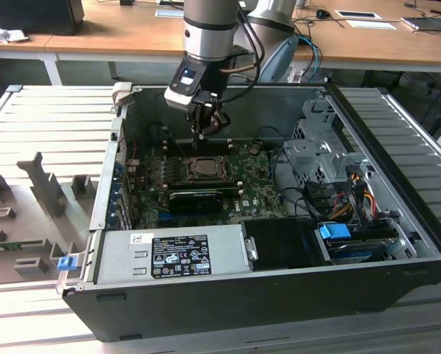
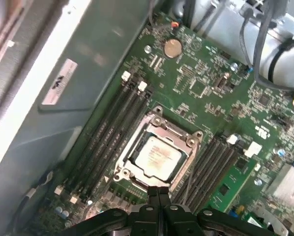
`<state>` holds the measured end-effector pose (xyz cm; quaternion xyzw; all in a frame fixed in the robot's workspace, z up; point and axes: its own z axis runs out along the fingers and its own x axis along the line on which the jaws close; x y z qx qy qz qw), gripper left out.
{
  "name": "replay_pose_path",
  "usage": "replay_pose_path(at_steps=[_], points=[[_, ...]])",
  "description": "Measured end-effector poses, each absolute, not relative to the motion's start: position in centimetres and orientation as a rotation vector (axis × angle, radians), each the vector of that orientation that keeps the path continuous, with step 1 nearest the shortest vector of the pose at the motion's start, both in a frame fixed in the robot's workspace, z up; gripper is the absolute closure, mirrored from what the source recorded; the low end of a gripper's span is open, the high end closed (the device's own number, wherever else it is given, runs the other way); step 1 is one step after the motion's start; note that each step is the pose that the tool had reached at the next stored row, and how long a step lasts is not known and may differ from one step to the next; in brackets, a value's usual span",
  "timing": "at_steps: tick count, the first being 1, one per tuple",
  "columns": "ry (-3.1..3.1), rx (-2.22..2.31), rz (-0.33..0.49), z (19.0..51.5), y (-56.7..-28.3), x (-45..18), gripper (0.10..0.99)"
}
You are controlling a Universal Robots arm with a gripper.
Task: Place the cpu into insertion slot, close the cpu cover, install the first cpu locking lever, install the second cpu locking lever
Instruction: 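Install the first cpu locking lever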
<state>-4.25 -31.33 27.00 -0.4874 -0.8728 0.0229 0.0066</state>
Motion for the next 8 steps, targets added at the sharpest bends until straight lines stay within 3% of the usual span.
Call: replay_pose_path(at_steps=[8], points=[[-2.857,-1.348,0.036,26.85,-31.33,-4.17,0.980]])
